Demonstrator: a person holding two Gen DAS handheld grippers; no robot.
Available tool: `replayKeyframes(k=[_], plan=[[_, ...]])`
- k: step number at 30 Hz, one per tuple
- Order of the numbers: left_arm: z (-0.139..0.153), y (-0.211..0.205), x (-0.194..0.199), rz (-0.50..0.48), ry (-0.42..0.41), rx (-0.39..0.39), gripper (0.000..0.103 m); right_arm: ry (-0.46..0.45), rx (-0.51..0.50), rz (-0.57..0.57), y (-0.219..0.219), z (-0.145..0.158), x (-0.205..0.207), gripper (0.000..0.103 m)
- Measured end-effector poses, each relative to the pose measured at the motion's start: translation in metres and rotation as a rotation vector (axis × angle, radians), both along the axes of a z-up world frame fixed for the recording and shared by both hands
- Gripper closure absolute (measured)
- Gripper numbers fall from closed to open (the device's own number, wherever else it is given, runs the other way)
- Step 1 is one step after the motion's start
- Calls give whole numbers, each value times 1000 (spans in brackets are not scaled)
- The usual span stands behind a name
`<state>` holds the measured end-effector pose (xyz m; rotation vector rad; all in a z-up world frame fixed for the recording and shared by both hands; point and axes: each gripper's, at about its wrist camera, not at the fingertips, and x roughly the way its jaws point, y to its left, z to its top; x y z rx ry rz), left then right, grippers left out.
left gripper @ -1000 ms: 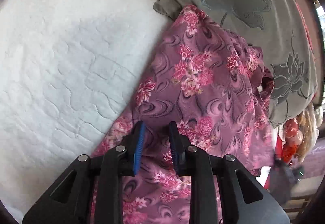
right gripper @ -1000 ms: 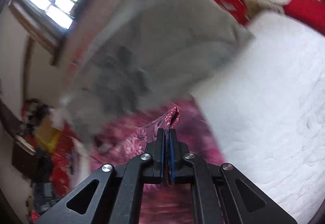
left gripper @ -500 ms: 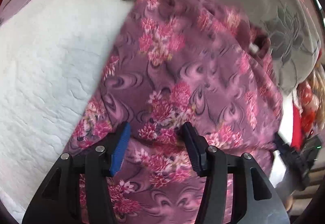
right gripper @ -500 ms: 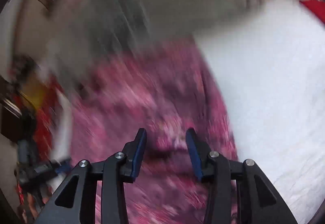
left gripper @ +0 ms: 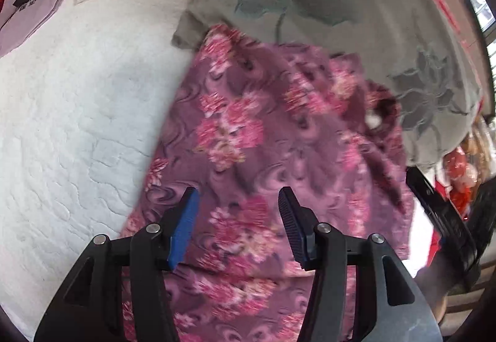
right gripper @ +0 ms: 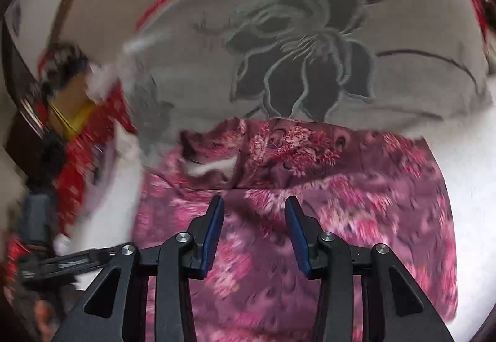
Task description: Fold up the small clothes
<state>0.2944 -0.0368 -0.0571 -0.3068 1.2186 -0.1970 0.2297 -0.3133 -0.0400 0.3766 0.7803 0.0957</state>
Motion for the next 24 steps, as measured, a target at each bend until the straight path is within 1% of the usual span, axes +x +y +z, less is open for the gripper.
replayKeyframes(k=[1,2,3,4,5,6,7,8,9,10,12,13,14,16,17,19,20,21,22,23,24], plan=[[-8,-1,0,-1,10,-2,51,37,-46,2,3,-7,10,58],[-13,1,-2,-1,11,-8,51,89,-77,22,5,-17,18,62],[-19,3,-6,-6,-12,-18,51,136,-134,28,7,-26,25,65],[-20,6,-9,-20,-35,-10,51,165,-200,22,10,-34,29,71],[-20,5,-11,-33,-47,2,51,181,-271,15,9,-44,32,73],[-20,4,-14,-48,-55,14,51,158,-260,14,4,-44,30,74],[-19,5,-15,-53,-48,13,51,149,-231,-11,-1,-41,28,77],[-18,3,-18,-50,-38,7,51,142,-201,-42,-7,-37,24,79],[-15,6,-21,-45,-19,-18,51,129,-161,-58,-12,-32,17,77],[-13,7,-24,-50,-16,-39,51,112,-119,-52,-17,-28,10,73],[-14,5,-33,-55,-6,-41,51,88,-46,-5,-23,-22,-8,74],[-19,4,-38,-61,8,-32,51,97,-40,13,-25,-23,-19,72],[-22,2,-43,-73,8,-17,51,135,-35,29,-29,-28,-30,66],[-20,-4,-57,-82,-8,25,51,239,-18,38,-38,-44,-42,65],[-19,-8,-61,-85,2,33,48,270,10,53,-45,-50,-54,65],[-25,-9,-76,-95,81,1,47,286,58,70,-57,-51,-74,65],[-27,-8,-84,-95,92,7,47,306,63,61,-62,-52,-84,65],[-22,-9,-90,-98,89,20,47,346,71,63,-67,-56,-98,63],[-20,-10,-103,-113,92,43,47,419,47,61,-70,-64,-113,61],[-21,-12,-113,-124,98,52,47,435,28,67,-72,-68,-127,61],[-21,-12,-124,-131,105,57,47,426,21,74,-72,-66,-139,61]])
